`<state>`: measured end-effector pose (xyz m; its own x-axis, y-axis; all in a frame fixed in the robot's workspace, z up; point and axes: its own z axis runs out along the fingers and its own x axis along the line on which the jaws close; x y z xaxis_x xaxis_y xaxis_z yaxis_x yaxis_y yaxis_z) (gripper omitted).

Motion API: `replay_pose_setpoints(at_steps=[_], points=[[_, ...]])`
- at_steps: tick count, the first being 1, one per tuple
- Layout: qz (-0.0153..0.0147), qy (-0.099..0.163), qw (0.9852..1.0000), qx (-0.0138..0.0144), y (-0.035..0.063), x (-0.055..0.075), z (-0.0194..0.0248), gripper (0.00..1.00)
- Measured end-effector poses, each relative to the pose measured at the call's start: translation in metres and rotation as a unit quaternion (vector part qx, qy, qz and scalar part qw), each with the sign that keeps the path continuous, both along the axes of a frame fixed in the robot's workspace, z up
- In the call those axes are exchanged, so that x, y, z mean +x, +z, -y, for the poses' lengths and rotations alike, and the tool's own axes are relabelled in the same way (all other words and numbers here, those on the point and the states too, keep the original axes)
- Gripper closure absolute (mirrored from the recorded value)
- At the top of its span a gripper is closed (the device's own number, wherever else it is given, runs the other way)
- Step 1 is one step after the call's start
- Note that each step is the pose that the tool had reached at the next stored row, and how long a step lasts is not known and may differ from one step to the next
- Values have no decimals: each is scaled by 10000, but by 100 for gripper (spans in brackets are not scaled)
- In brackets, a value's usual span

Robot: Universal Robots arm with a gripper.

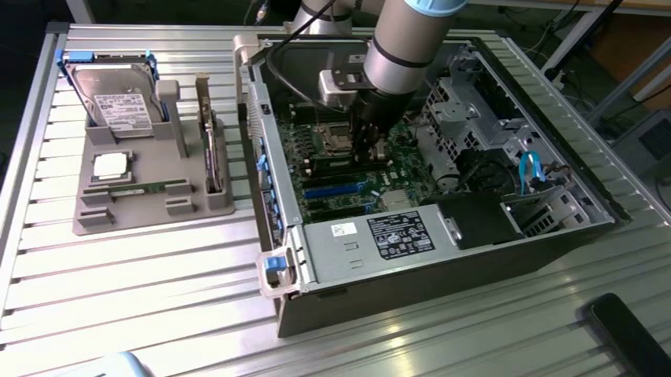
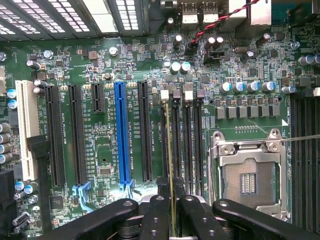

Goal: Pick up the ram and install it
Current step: 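Pick up the ram and move it above insertion slot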

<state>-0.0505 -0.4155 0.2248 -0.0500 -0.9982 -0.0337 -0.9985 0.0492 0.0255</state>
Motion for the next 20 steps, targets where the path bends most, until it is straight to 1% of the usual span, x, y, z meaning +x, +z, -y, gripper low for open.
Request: replay_pose_setpoints(at_steps=[7, 16, 20], points=[[0, 0, 10000, 0, -6, -27, 0, 86], [0, 0, 10000, -1, -23, -10, 0, 86], [0, 0, 10000, -8, -32, -10, 0, 86]])
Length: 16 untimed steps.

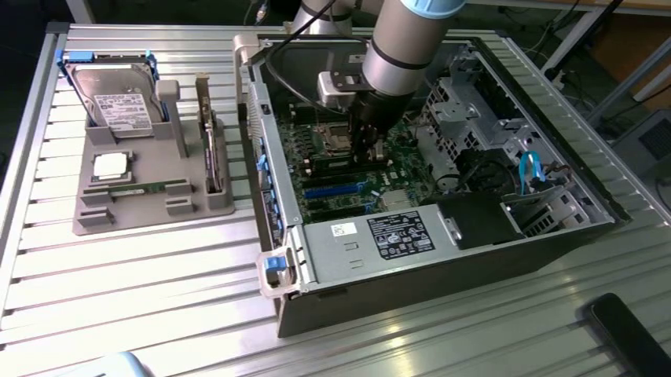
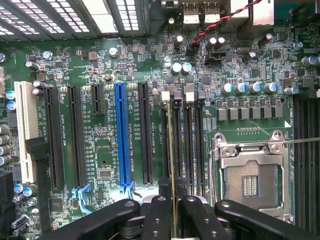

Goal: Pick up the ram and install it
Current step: 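Pick up the ram and move it above insertion slot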

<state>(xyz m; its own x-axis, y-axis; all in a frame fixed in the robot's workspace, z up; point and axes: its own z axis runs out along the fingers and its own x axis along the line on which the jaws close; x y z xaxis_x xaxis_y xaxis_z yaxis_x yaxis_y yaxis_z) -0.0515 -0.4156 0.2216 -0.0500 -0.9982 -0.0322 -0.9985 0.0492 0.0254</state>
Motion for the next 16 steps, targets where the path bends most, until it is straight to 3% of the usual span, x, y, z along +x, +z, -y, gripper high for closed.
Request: replay_pose_setpoints(at_steps=[4, 16], points=[[-13, 0, 10000, 1, 3, 2, 0, 86], [-14, 0, 10000, 1, 39, 2, 0, 86]])
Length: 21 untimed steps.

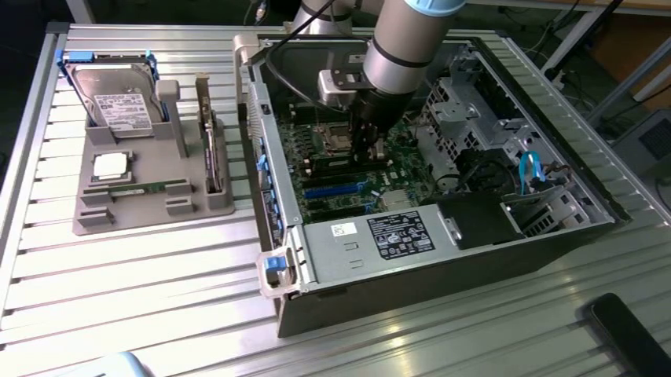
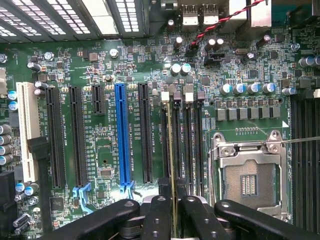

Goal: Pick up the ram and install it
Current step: 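Pick up the ram and move it above insertion slot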

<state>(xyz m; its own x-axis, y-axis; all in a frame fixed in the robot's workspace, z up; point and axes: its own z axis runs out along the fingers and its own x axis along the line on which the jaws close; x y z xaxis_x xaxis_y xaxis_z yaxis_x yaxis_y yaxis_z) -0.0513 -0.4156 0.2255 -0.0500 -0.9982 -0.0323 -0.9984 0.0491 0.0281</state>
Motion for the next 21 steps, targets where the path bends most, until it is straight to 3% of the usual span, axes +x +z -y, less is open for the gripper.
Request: replay_pose_setpoints(at_steps=[21], points=[[0, -44, 10000, -1, -22, 6, 5, 86]])
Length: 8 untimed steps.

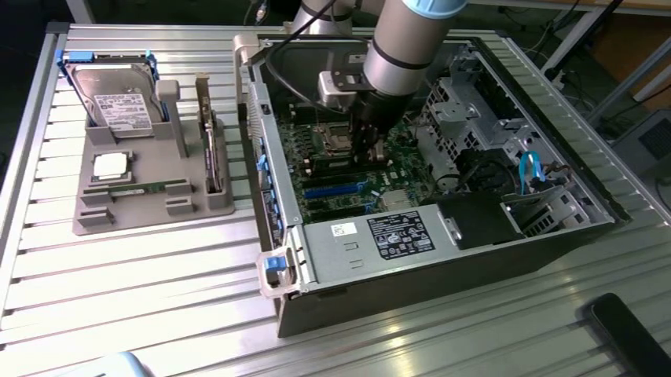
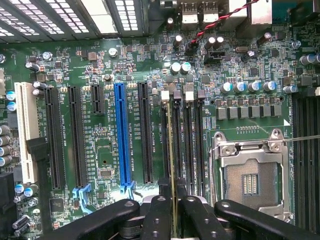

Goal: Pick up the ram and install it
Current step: 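Pick up the ram and move it above insertion slot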

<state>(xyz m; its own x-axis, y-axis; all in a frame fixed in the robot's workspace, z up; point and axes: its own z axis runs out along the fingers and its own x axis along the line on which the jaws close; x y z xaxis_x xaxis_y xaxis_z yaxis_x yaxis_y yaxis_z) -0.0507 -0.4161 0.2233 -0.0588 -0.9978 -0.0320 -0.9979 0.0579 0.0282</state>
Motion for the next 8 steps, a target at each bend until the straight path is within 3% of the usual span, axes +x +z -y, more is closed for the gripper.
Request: replay_pose_setpoints(at_steps=[8], points=[[0, 0, 10000, -1, -19, 0, 0, 86]])
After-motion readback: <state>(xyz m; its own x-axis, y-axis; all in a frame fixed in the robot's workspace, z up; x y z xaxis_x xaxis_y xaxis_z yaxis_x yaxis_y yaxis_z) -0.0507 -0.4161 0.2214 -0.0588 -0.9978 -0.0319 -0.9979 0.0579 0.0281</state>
